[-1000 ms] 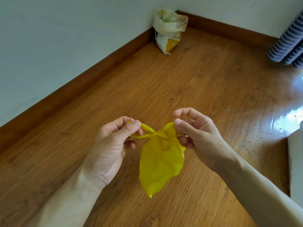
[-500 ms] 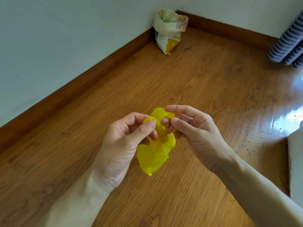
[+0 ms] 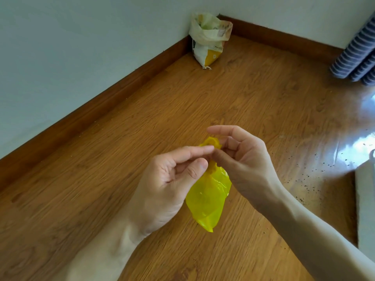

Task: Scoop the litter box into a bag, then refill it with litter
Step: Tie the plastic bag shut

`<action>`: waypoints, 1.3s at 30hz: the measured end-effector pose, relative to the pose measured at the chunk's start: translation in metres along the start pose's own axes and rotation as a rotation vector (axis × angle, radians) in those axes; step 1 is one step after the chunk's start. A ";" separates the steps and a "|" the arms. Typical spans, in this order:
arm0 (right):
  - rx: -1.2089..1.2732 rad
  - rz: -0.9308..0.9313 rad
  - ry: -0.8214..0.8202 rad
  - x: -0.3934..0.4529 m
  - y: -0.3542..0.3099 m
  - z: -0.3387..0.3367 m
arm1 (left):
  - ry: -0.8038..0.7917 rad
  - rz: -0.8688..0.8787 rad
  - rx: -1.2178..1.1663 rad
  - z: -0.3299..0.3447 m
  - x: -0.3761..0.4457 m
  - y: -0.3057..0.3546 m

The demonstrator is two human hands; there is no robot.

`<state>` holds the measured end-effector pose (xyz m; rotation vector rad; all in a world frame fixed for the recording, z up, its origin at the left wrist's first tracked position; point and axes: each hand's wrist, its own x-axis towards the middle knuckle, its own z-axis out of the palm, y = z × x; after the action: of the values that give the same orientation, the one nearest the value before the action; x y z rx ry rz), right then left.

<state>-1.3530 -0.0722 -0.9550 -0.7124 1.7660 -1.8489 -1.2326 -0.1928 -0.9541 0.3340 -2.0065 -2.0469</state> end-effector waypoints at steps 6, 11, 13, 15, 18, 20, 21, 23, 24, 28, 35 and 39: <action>0.057 -0.011 -0.223 -0.002 -0.009 0.000 | 0.139 0.030 0.107 -0.010 0.010 -0.002; -0.029 -0.028 -0.298 -0.001 -0.012 -0.003 | -0.017 -0.034 0.153 -0.012 0.014 0.002; -0.084 -0.043 -0.327 -0.002 -0.014 -0.005 | -0.026 -0.048 0.154 -0.015 0.014 0.001; -0.186 -0.088 -0.302 -0.003 -0.015 -0.005 | -0.013 -0.060 0.144 -0.016 0.014 0.000; -0.370 -0.144 -0.222 -0.004 -0.015 -0.005 | -0.005 -0.049 0.119 -0.015 0.014 -0.002; -0.515 -0.193 -0.167 -0.004 -0.013 -0.005 | 0.010 -0.019 0.106 -0.015 0.013 -0.003; -0.582 -0.216 -0.152 -0.004 -0.012 -0.005 | 0.025 -0.003 0.103 -0.015 0.013 -0.003; -0.672 -0.234 -0.148 -0.002 -0.010 -0.004 | 0.051 0.024 0.102 -0.016 0.013 -0.003; -0.679 -0.216 -0.151 -0.002 -0.008 -0.004 | 0.057 0.032 0.103 -0.016 0.013 -0.003; -0.576 -0.084 -0.163 0.000 -0.003 -0.006 | 0.078 0.036 0.111 -0.016 0.016 -0.002; -0.411 -0.077 -0.147 0.016 -0.003 -0.008 | 0.085 0.063 0.144 -0.022 0.032 0.009; -0.387 -0.116 -0.125 0.040 -0.021 -0.013 | 0.084 0.090 0.159 -0.024 0.058 0.029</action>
<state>-1.3914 -0.0874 -0.9328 -1.0706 2.0583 -1.5049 -1.2781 -0.2352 -0.9249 0.3468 -2.0979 -1.7950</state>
